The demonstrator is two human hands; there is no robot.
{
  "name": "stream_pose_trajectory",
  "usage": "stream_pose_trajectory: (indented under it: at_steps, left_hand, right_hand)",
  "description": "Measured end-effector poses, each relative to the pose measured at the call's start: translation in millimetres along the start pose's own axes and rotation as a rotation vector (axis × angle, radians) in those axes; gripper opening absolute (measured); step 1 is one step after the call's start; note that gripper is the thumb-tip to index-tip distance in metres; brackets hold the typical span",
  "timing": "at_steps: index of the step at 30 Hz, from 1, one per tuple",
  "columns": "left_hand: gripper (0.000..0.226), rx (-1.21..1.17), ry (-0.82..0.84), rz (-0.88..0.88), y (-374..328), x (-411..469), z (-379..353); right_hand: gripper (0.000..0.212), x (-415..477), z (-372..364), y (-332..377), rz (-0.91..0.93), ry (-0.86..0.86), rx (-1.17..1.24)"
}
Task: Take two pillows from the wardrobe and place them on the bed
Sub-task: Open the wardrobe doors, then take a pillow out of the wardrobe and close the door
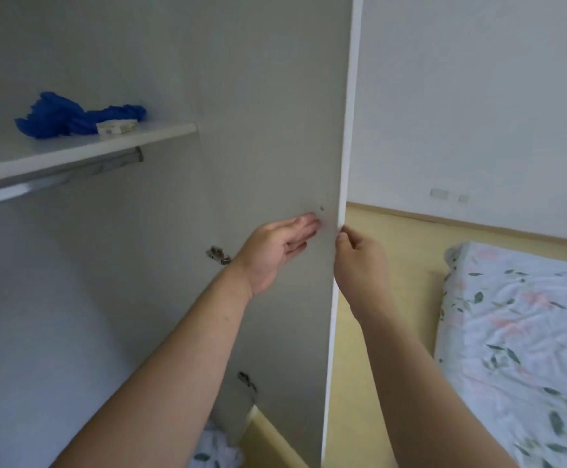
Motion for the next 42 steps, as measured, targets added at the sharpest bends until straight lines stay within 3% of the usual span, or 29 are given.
stream_pose_trajectory:
  at_steps: [3, 7, 19, 21, 25, 29, 33, 36, 39, 42]
  left_hand:
    - [0.041, 0.003, -0.098, 0.019, 24, 1, 14]
    - [0.040, 0.039, -0.293, 0.109, 76, -19, 52]
    - [0.034, -0.116, -0.762, 0.482, 264, -177, 196]
    - [0.035, -0.126, -0.763, 0.599, 312, -199, 224]
    - [0.014, -0.036, -0.776, 0.836, 400, -239, 267]
    - [0.028, 0.121, -0.705, 1.049, 497, -265, 318]
    - [0.031, 0.292, -0.513, 1.177, 600, -283, 361]
    - [0.038, 0.286, -0.488, 1.241, 667, -300, 385]
    - [0.040, 0.297, -0.416, 1.245, 720, -310, 405]
    - [0.043, 0.200, -0.462, 1.266, 780, -331, 428]
  right_hand:
    - [0.038, -6, 1, -10, -0.038, -0.035, -0.063]
    - [0.036, -11, -29, -33, -0.064, 0.046, -0.071]
    - [0.045, -16, -260, -161, -0.332, 0.648, -0.177]
    - [0.041, -14, -304, -192, -0.399, 0.715, -0.174]
    - [0.036, -16, -385, -262, -0.551, 0.834, -0.194]
    - [0.041, -38, -474, -355, -0.671, 0.967, -0.237]
    - [0.027, -59, -537, -440, -0.778, 1.087, -0.303]
    - [0.053, -69, -576, -511, -0.859, 1.121, -0.360]
    - [0.043, -73, -608, -574, -0.958, 1.097, -0.397]
    - [0.042, -71, -644, -634, -1.036, 1.049, -0.450]
Point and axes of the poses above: each hand's wrist, its own x-axis towards the middle knuckle, its own z-axis out of the back of the hand, y = z × x, the point moved 8 cm from there along x, towards the middle knuckle, and after that the axes turned 15 degrees about y, right-handed, at the moved point
